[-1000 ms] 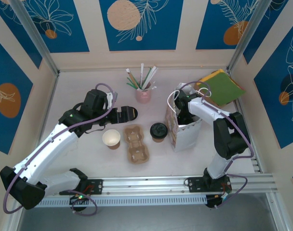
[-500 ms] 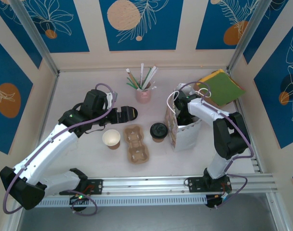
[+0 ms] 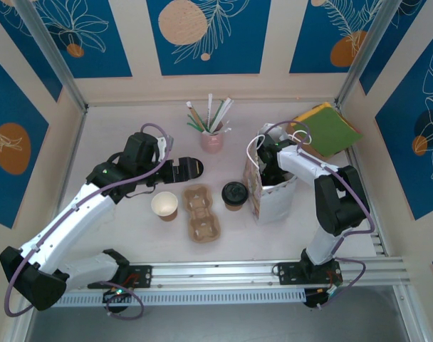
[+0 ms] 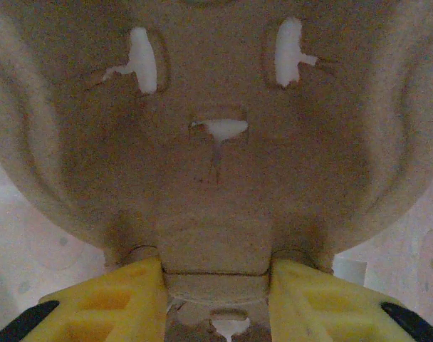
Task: Pack the takeout coffee
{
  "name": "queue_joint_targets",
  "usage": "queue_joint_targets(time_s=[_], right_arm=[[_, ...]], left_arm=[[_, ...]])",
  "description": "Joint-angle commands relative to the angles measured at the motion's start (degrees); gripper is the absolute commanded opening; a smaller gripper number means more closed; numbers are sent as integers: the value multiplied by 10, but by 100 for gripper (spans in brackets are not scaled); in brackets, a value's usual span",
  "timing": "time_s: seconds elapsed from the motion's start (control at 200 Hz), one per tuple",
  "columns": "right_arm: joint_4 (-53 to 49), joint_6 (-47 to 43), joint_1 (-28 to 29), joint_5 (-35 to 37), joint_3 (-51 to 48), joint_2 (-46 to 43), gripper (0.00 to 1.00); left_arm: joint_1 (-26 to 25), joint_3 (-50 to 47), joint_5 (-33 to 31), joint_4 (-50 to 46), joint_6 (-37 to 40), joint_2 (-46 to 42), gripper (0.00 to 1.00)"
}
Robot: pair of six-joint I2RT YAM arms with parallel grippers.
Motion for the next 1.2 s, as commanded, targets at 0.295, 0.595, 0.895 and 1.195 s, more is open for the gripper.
queue_joint_targets(time_s=[0.295,0.595,0.895,1.195], right_arm=[[-2,12,5,-28,-23,42,38],[5,12,4,-29,-27,56,38],[13,13,4,-30,-31,67,39],[6,14,3,-28,-26,61,44]], left_arm=[[5,-4,5,5,-3,-8,100],[5,-4,5,5,-2,-8,100],[5,-4,4,4,-3,-9,100],[5,-3,4,4,-4,-9,100]])
